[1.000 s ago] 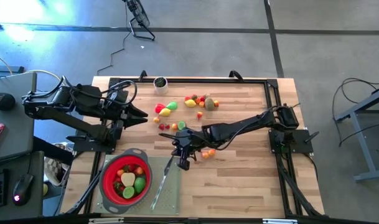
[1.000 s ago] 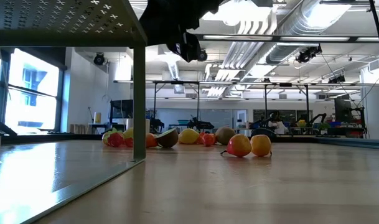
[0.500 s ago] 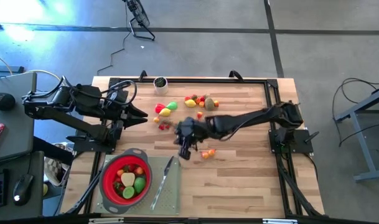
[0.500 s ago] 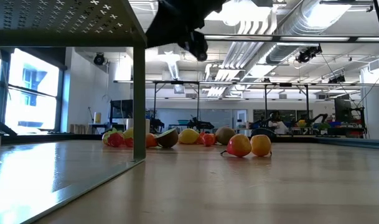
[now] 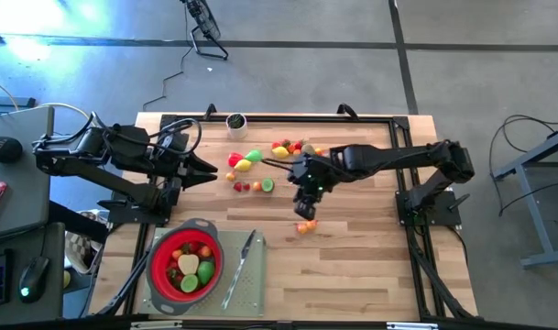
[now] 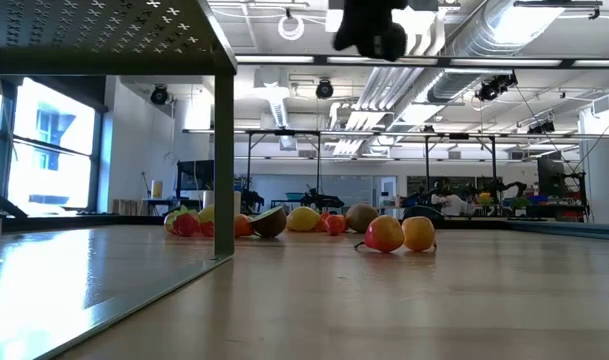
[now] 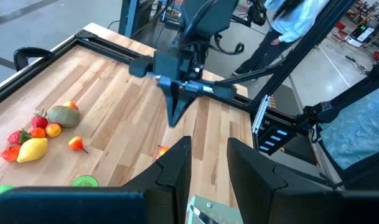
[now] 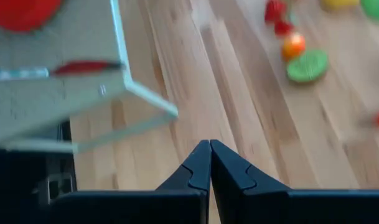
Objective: Pick & Place Fruit
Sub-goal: Put the pear into the red strainer bowl on the shelf
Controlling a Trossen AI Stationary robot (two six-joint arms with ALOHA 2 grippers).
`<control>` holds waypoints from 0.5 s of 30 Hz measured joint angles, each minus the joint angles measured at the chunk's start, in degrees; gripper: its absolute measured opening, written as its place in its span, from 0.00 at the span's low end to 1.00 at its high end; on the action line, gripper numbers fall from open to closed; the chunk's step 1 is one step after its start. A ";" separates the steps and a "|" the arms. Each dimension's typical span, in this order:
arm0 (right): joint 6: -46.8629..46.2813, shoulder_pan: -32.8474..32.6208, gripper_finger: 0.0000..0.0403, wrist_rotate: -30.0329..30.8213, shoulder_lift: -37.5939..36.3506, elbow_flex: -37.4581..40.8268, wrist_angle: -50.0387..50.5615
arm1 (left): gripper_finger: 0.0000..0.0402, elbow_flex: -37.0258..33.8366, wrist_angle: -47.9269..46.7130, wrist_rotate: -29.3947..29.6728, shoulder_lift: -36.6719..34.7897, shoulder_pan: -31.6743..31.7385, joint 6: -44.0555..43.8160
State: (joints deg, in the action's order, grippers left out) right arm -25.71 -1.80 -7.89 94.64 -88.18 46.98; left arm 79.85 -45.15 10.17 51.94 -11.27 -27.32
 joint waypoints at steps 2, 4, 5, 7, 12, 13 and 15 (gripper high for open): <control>-0.15 -0.02 0.01 0.24 -0.27 0.00 6.00 | 0.25 0.00 -0.02 -0.01 0.00 0.00 0.01; -0.19 -0.06 0.01 0.36 -0.23 0.02 10.36 | 0.25 0.00 -0.02 -0.02 0.00 0.00 0.01; -0.20 -0.13 0.01 0.36 -0.19 0.02 12.37 | 0.25 0.00 -0.02 0.00 0.00 0.00 0.01; -0.18 -0.42 0.01 0.41 0.30 0.02 15.24 | 0.25 0.00 -0.02 -0.01 0.00 0.00 0.01; 4.58 -1.32 0.01 -0.34 0.55 0.67 16.44 | 0.25 0.00 -0.02 0.00 0.00 0.00 0.01; 5.55 -1.55 0.01 -1.65 0.49 1.25 15.95 | 0.25 0.00 -0.02 0.00 0.00 0.00 0.01; 6.14 -1.73 0.01 -4.81 0.36 3.10 16.13 | 0.25 0.00 -0.02 0.00 0.01 0.02 0.01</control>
State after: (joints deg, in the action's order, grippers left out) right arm -19.58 -3.54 -12.70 95.00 -85.09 63.11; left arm 79.85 -45.17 10.17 51.95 -11.25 -27.31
